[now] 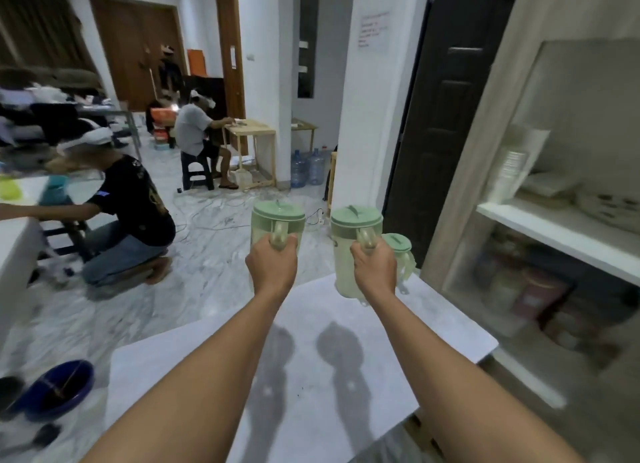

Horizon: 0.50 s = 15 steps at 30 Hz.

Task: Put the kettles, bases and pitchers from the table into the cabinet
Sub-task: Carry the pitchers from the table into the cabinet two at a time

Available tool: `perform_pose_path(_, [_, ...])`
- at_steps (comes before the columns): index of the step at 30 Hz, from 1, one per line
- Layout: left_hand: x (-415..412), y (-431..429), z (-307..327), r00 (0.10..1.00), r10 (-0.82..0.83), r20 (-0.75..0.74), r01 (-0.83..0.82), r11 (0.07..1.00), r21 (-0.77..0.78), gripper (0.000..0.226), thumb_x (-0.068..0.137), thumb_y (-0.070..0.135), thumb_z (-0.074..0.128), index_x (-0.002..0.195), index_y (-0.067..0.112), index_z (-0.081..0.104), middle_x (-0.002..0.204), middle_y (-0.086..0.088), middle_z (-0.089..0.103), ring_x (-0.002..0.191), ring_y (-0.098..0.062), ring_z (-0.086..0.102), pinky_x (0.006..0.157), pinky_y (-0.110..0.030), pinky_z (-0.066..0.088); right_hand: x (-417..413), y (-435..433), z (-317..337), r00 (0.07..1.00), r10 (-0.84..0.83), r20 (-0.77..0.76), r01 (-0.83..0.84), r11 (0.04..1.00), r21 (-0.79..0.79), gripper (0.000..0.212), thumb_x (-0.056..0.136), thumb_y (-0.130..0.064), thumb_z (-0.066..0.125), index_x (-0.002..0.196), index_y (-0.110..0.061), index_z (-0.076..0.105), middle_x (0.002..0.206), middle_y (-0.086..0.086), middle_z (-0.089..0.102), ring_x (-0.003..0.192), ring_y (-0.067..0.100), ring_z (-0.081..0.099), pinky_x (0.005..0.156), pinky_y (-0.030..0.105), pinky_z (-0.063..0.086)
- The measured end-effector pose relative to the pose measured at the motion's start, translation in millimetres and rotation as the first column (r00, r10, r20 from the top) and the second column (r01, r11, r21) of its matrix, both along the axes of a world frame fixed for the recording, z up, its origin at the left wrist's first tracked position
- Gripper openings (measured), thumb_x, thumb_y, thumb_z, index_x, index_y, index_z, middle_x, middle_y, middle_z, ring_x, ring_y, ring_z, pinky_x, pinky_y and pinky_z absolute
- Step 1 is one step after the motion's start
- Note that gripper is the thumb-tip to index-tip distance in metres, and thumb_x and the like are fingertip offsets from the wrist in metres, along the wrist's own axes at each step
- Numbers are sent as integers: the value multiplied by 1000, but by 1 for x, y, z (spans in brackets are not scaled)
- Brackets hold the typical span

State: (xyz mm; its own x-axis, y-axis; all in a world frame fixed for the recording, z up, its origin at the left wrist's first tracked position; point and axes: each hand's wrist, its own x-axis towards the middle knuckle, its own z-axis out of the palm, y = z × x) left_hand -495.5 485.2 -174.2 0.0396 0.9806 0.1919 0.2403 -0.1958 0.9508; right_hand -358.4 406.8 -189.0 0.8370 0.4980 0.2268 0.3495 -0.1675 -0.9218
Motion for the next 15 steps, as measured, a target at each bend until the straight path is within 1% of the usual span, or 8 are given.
perform_pose_path(2, [0, -19, 17, 998, -60, 11, 60, 997, 40, 28, 89, 35, 63, 74, 11, 61, 68, 0, 56, 74, -24, 53, 66, -29, 35, -5, -29, 18, 998, -57, 33, 56, 998, 27, 18, 93, -21, 59, 89, -3, 59, 74, 6, 57, 64, 18, 51, 53, 27, 36])
perform_pose_path(4, [3, -35, 34, 994, -102, 39, 100, 994, 54, 27, 89, 37, 63, 73, 14, 61, 71, -1, 58, 75, -25, 53, 68, -30, 36, -6, -53, 33, 993, -105, 50, 102, 994, 50, 17, 93, -22, 59, 91, -5, 60, 77, 5, 59, 65, 18, 53, 55, 30, 36])
perform_pose_path(6, [8, -54, 48, 984, -165, 67, 160, 984, 73, 27, 88, 39, 63, 74, 17, 62, 73, -1, 60, 78, -26, 56, 71, -32, 42, -6, -81, 47, 986, -157, 52, 153, 986, 61, 15, 92, -23, 59, 88, -9, 60, 75, 3, 59, 66, 18, 53, 54, 29, 36])
perform_pose_path(9, [21, -85, 70, 965, -250, 79, 240, 964, 111, 28, 89, 41, 63, 78, 14, 65, 77, -4, 63, 80, -27, 58, 77, -35, 48, -1, -126, 71, 969, -238, 63, 231, 968, 100, 15, 90, -23, 59, 83, -9, 58, 70, 3, 59, 65, 20, 53, 53, 30, 36])
perform_pose_path(12, [39, -125, 92, 934, -335, 121, 318, 938, 142, 32, 89, 41, 63, 82, 10, 68, 82, -7, 68, 80, -27, 61, 75, -34, 48, 6, -179, 97, 942, -323, 93, 310, 942, 132, 14, 90, -19, 60, 86, -5, 60, 73, 6, 61, 65, 20, 53, 54, 30, 37])
perform_pose_path(15, [58, -166, 110, 894, -423, 145, 398, 901, 175, 30, 89, 40, 62, 85, 11, 68, 82, -6, 68, 81, -27, 63, 76, -36, 51, 15, -233, 119, 915, -390, 105, 374, 916, 148, 12, 89, -19, 60, 83, -10, 58, 71, 4, 58, 66, 21, 53, 53, 29, 36])
